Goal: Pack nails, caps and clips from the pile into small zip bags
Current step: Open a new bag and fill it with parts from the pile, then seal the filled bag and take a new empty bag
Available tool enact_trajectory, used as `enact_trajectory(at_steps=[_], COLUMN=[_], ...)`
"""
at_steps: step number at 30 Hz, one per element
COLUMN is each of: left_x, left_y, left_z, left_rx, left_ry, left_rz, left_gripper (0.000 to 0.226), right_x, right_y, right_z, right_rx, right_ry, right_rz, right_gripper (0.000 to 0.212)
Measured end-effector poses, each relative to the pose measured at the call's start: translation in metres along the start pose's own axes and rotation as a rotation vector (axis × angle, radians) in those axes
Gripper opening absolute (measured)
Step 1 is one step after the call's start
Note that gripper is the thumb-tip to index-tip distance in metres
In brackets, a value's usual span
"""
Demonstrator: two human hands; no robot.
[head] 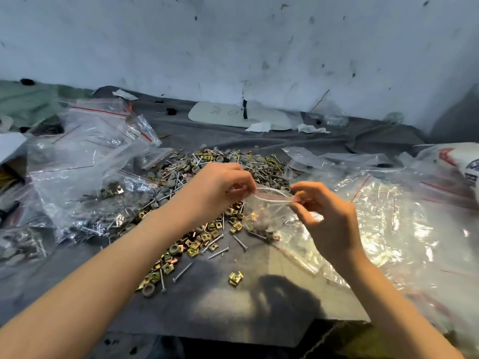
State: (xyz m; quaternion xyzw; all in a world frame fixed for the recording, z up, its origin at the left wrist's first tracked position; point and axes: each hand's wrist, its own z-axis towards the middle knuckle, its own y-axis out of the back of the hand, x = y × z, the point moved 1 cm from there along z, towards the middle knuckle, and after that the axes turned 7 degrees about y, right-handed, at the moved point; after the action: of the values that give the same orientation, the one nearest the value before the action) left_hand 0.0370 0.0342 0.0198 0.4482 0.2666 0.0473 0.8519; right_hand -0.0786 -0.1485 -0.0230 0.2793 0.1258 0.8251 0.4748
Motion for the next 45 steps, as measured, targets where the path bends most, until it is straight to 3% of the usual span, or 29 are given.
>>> enact_trajectory(at_steps=[3, 8, 11, 17, 20, 27, 29, 34, 45], left_x=[-0.005, -0.013, -0.014, -0.015, -0.015, -0.020, -0.020, -0.019, -0.020], left_y=[0.005, 0.014, 0.018, 0.017, 0.014, 0.005, 0.003, -0.003, -0.003], left_z=[0.005, 0.006, 0.005, 0.001, -0.001, -0.001, -0.002, -0.003, -0.006], left_rx=[-0.023, 0.024, 0.059, 0.111, 0.110, 0.075, 0.077, 0.071, 0.047], left_ry=[0.074, 0.133, 0.119, 0.114, 0.118, 0.164, 0.185, 0.237, 0.200], left_rz=[-0.107, -0.301, -0.308, -0.304, -0.328, -0.374, -0.394, -0.330, -0.300], left_gripper=[0.025, 0.063, 0.068, 0.070, 0.069, 0.060, 0.054, 0.013, 0.021], right_x=[-0.003, -0.002, -0.004, 0.000, 0.005, 0.024, 0.024, 0.027, 0.036], right_y=[0.018, 0.043, 0.050, 0.052, 0.049, 0.017, 0.014, 0.012, 0.010], right_z=[0.018, 0.036, 0.038, 0.038, 0.042, 0.056, 0.057, 0.055, 0.056], right_rx=[0.108, 0.202, 0.264, 0.387, 0.477, 0.558, 0.569, 0.558, 0.541], right_ry=[-0.139, -0.118, -0.233, -0.250, -0.318, -0.152, -0.147, -0.154, -0.134], right_rz=[0.126, 0.145, 0.233, 0.246, 0.253, 0.058, 0.065, 0.119, 0.094], right_gripper=[0.051, 0.050, 0.052, 0.063, 0.055, 0.009, 0.007, 0.006, 0.008])
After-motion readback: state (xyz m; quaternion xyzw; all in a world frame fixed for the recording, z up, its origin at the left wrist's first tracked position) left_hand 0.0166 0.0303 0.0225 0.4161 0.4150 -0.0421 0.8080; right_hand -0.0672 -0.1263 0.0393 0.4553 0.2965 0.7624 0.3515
